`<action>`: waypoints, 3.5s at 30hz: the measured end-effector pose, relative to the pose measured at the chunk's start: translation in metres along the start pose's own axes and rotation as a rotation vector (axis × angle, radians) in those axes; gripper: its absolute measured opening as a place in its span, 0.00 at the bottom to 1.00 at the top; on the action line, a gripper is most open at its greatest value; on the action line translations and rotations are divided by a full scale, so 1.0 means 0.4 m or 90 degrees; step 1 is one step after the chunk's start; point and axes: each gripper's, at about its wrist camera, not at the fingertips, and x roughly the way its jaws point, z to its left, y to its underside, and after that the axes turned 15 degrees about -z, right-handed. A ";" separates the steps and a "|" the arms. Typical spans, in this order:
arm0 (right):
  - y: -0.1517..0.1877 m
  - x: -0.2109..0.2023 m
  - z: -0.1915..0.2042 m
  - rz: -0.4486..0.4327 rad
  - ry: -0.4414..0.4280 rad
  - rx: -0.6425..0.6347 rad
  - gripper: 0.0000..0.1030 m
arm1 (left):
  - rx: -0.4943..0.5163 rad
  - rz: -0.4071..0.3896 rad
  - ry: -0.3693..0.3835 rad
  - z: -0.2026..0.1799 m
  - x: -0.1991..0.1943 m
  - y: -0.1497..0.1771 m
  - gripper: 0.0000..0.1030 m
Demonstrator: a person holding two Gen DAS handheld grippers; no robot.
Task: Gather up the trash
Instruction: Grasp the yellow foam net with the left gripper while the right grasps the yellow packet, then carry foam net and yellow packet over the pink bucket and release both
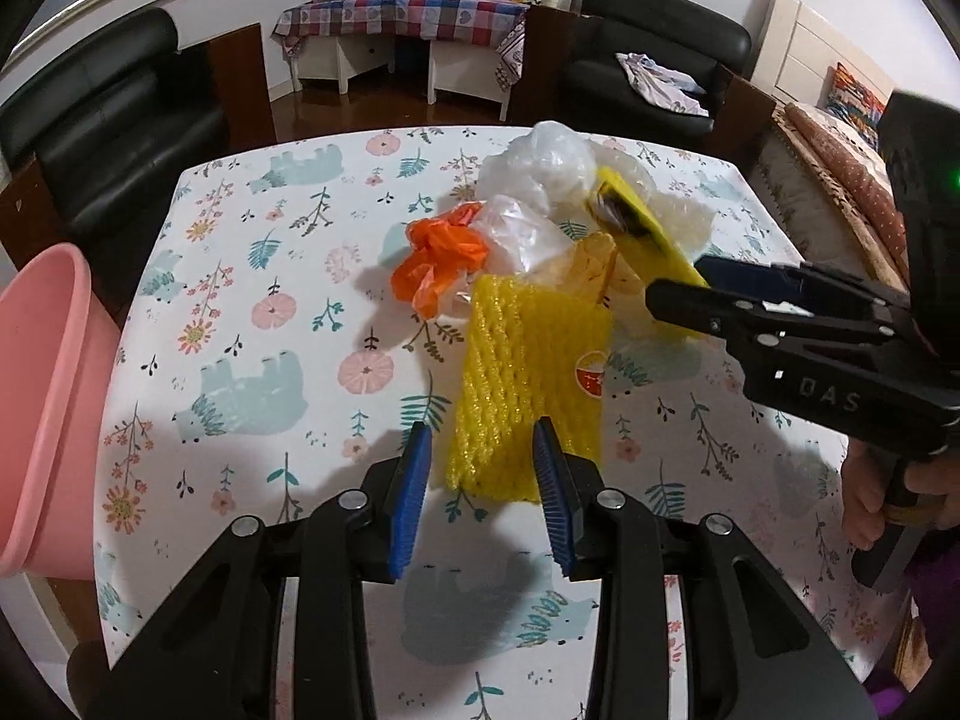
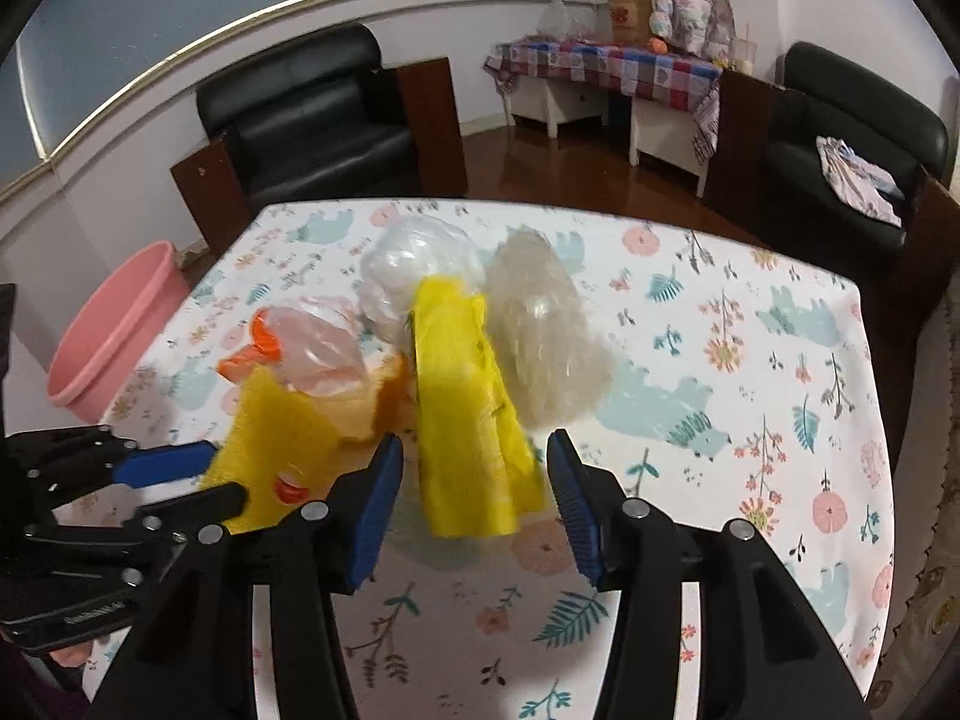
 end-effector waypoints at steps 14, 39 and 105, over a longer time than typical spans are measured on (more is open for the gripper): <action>0.027 -0.137 -0.055 -0.044 -0.008 0.097 0.11 | 0.033 -0.034 0.049 -0.042 -0.034 0.000 0.08; -0.034 -0.203 0.114 -0.072 -0.093 0.070 0.10 | -0.018 -0.172 -0.003 0.078 -0.233 -0.062 0.08; -0.153 0.141 0.721 0.008 -0.276 -0.075 0.38 | -0.251 -0.200 -0.270 0.586 -0.358 0.034 0.33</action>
